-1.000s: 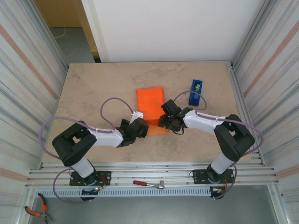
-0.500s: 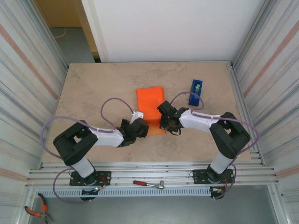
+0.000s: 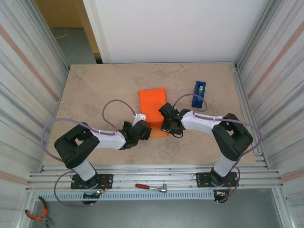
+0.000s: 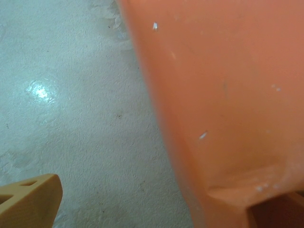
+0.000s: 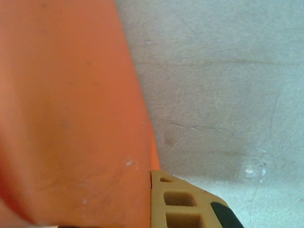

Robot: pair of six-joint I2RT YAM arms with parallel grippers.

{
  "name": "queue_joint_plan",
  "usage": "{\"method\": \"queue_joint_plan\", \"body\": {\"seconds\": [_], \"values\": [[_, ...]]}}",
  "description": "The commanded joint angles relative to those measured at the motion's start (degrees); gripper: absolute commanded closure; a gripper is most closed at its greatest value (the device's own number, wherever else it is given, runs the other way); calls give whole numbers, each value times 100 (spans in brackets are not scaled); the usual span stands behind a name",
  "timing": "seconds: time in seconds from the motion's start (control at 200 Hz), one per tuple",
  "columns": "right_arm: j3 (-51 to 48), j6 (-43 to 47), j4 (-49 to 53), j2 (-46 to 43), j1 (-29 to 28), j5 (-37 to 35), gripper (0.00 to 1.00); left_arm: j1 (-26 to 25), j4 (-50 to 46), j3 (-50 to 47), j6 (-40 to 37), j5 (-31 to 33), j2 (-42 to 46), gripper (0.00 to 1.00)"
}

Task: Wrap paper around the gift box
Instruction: Fold the third fold of the wrapping paper on the gift box.

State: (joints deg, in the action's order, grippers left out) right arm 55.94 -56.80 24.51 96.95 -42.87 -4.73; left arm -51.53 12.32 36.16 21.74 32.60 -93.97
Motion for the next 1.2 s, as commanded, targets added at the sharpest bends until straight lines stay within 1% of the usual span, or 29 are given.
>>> {"method": "queue_joint_plan", "body": {"seconds": [0.0, 0.03, 0.04, 0.05, 0.065, 0.08, 0.1, 0.105, 0.11, 0.12, 0.13, 0.21, 0.341, 0.441, 0.551, 0.656, 0.727, 0.782, 1.002, 1.198], "values": [[-16, -110, 106, -59, -45, -125, 93, -64, 87, 40, 72, 26, -7, 1], [11, -121, 154, -47, -45, -141, 68, -67, 85, 41, 76, 19, 6, 1], [21, -117, 173, -38, -41, -153, 61, -66, 82, 40, 76, 14, 10, 1], [31, -120, 187, -34, -42, -156, 58, -63, 79, 40, 76, 9, 10, 1], [46, -121, 211, -21, -51, -157, 57, -60, 78, 39, 72, 2, 18, 1], [55, -115, 214, -12, -53, -155, 59, -61, 78, 40, 68, -11, 20, 1], [57, -104, 204, -11, -57, -142, 69, -63, 70, 40, 68, -27, 33, 1], [57, -100, 204, -10, -60, -137, 75, -61, 70, 40, 63, -35, 40, 1], [57, -97, 195, -10, -57, -135, 78, -65, 65, 40, 61, -39, 43, 1], [44, -95, 177, -9, -55, -132, 90, -60, 57, 47, 59, -47, 52, 1], [43, -95, 166, -9, -57, -128, 100, -66, 49, 48, 59, -51, 58, 1], [0, -110, 80, -40, -65, -111, 100, -59, -26, 55, 41, -215, 203, 1], [72, -86, 141, 32, -72, -73, 100, 32, -417, 128, 7, -1075, 617, 1], [55, -77, 128, 27, -73, -57, 100, 54, -732, -11, 141, -1439, 1185, 1], [56, -82, 100, 33, -89, -28, 100, 329, -1094, -241, 753, -1896, 1785, 1], [57, -93, 62, 42, -94, -5, 100, 724, -1339, -414, 1590, -2384, 2120, 2], [57, -116, 29, 57, -124, 5, 100, 799, -1283, -502, 1926, -2510, 2198, 6], [71, -130, 19, 68, -156, 15, 100, 801, -1123, -546, 2030, -2604, 2185, 11], [83, -182, 21, 51, -266, -19, 100, 804, -921, -366, 2081, -2622, 1747, 29], [65, -183, 19, 78, -269, -28, 100, 803, -731, -273, 2094, -2460, 1388, 41]]}}
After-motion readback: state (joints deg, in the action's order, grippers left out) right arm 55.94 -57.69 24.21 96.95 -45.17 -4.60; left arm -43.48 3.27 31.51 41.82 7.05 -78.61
